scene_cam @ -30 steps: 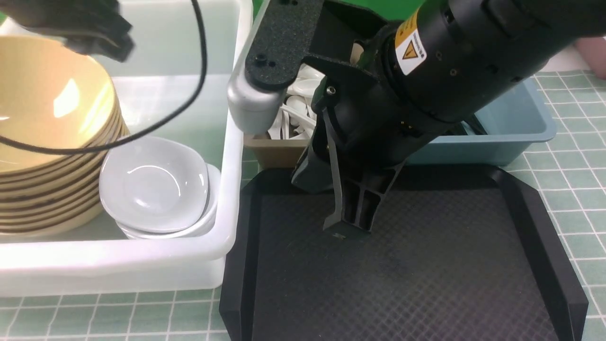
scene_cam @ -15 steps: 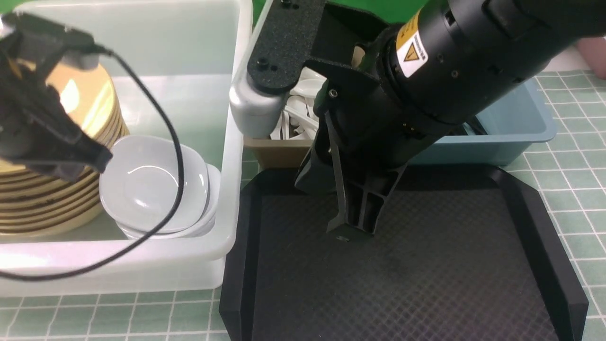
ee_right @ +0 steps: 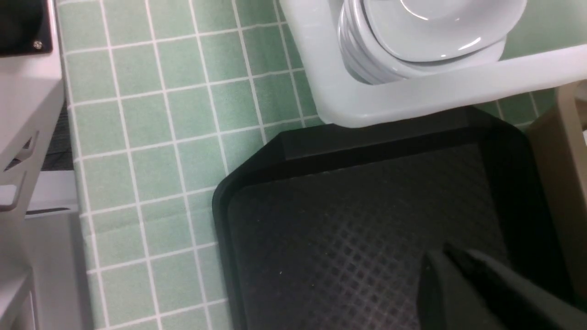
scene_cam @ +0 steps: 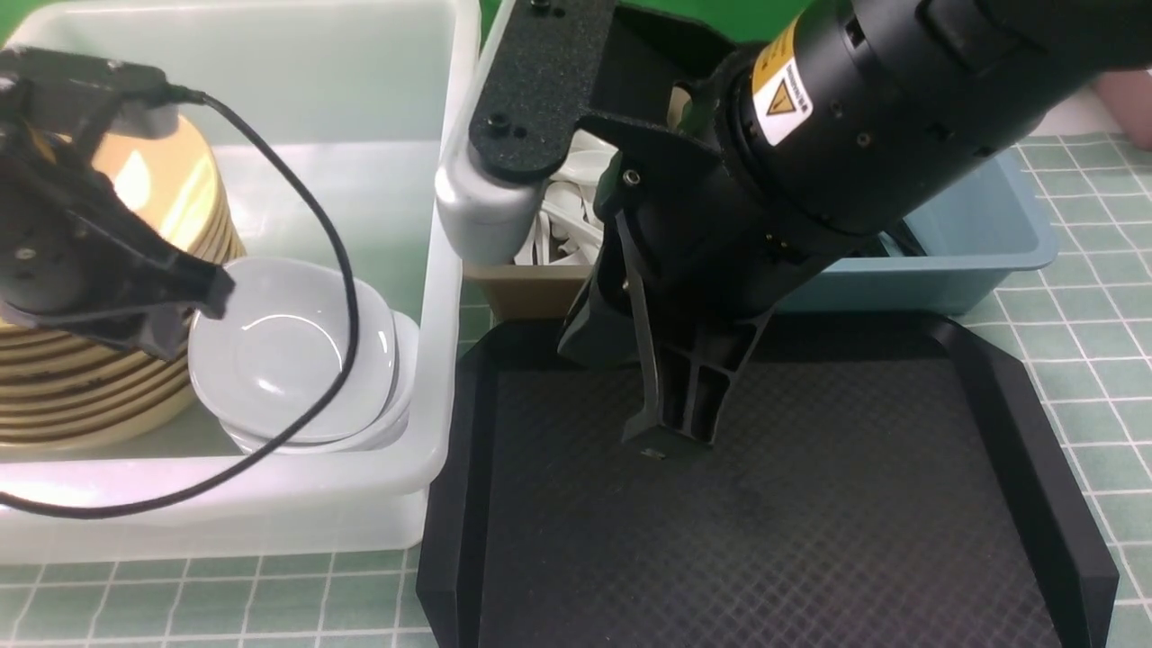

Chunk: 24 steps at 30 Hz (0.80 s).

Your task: On blue table put chopsticks spoon bowls plates into blue grey white boxes.

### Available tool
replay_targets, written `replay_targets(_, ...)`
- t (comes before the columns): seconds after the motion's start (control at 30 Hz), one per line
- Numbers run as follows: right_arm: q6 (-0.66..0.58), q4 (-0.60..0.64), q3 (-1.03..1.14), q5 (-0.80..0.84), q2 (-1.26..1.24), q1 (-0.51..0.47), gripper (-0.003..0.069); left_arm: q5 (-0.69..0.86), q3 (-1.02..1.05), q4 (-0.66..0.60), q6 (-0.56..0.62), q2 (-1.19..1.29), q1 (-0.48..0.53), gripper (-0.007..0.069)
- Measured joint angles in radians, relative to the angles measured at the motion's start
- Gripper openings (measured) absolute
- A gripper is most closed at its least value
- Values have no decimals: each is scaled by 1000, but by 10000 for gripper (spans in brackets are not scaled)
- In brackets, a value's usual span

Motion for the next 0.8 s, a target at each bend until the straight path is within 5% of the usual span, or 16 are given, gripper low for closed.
replay_targets(0.17, 0, 0, 0, 1, 0, 0, 68, -7, 0, -62, -46, 64, 0, 355)
replay_targets(0.47, 0, 0, 0, 26, 0, 0, 73, -18, 0, -38, -159, 149, 0, 359)
replay_targets(0.6, 0, 0, 0, 26, 0, 0, 76, -46, 0, -40, -181, 164, -1, 294)
replay_targets(0.8, 0, 0, 0, 26, 0, 0, 78, -96, 0, -25, -184, 173, -1, 88)
